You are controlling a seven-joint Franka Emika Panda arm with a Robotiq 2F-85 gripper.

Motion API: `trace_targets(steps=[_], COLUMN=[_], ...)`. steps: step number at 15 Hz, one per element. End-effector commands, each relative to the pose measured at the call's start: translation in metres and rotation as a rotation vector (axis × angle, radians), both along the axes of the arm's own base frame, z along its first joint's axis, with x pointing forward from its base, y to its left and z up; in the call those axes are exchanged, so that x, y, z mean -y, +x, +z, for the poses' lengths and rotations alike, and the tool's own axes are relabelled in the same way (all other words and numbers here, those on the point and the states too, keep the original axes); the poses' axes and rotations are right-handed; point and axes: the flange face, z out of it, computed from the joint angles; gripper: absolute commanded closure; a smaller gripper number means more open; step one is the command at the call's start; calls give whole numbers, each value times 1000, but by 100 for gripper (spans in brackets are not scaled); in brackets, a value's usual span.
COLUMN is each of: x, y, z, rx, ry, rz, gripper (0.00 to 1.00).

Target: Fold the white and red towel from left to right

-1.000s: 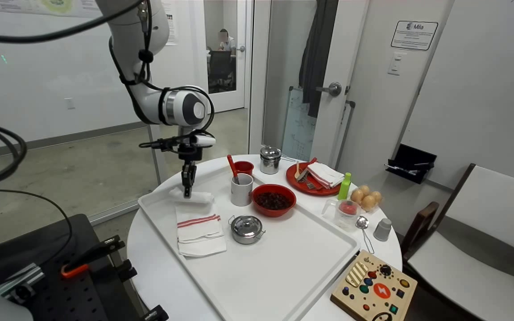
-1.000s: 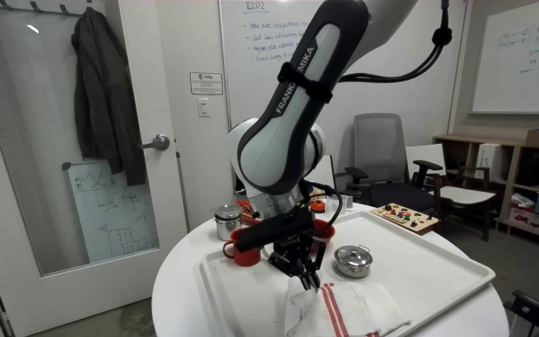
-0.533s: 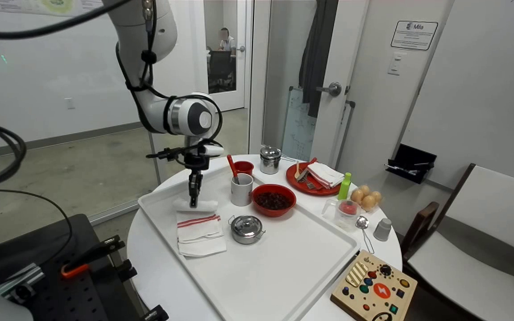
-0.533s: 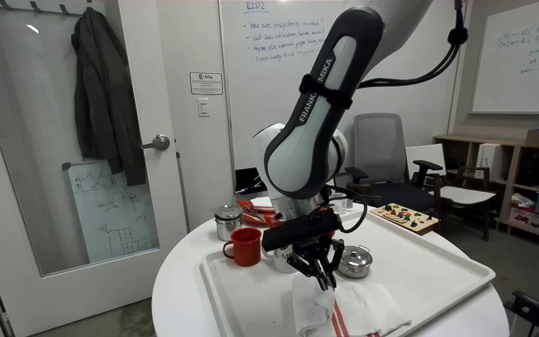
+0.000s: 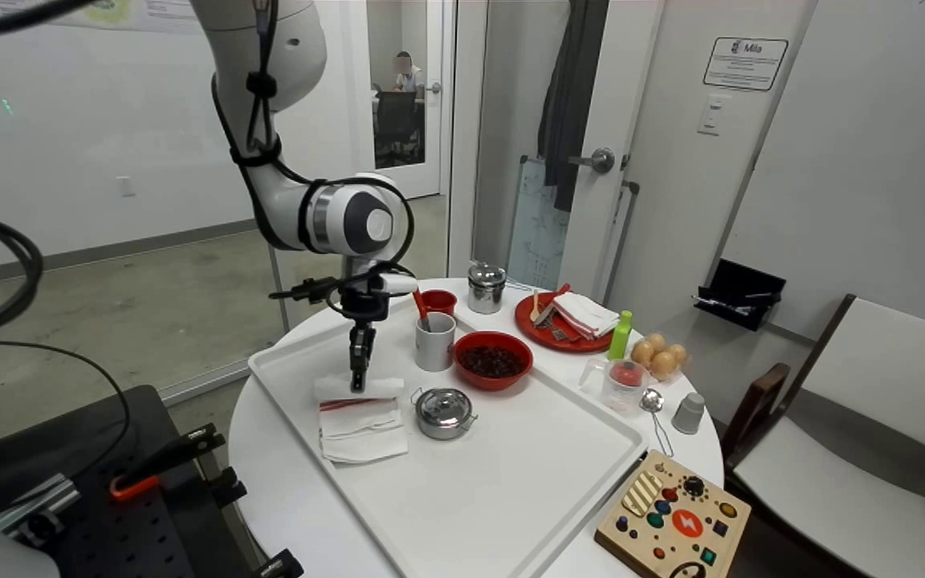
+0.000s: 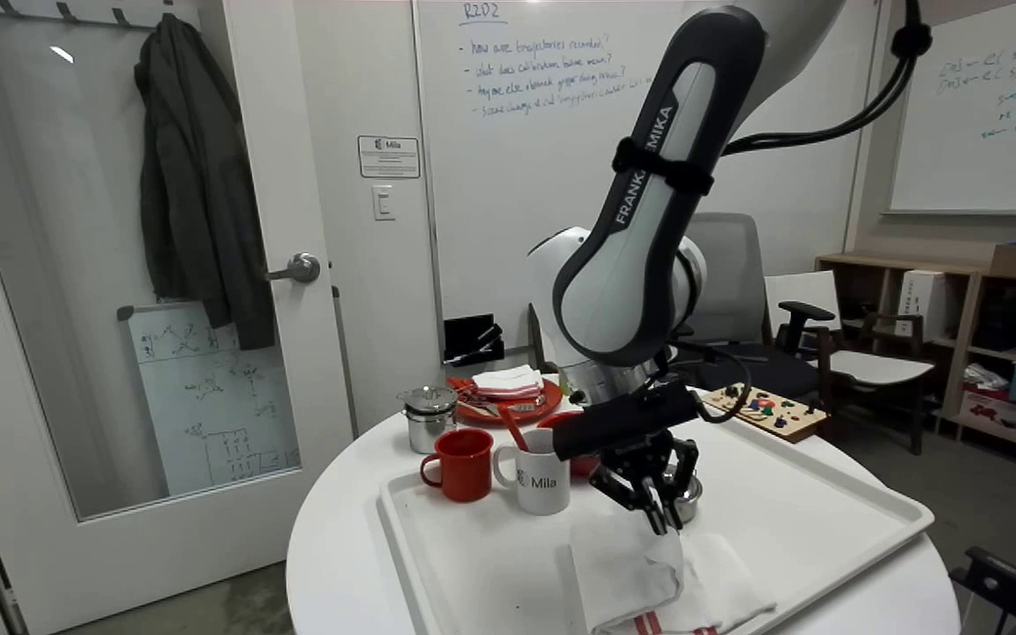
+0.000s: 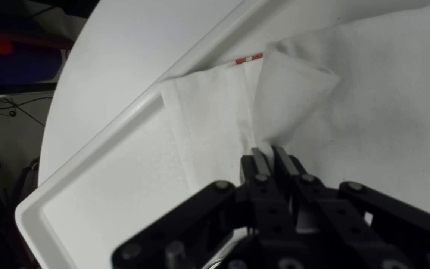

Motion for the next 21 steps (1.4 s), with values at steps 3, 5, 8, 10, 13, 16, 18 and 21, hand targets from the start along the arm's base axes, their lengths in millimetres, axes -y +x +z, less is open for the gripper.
trace_targets(steps=[3,5,8,10,13,16,18,21], x=[41,52,63,65,63,58,47,43], y=[-20,-22,-24,-23,-22,-22,-19,-18], z=[9,5,0,-2,-2,-1,2,-3], rx=[1,-3,-21,-33,-39,-39,-44,-45], ry=[31,43,63,72,84,94,98,89], rz=[22,26,44,65,94,124,156,158], gripper=[90,90,65,60,39,17,2,7])
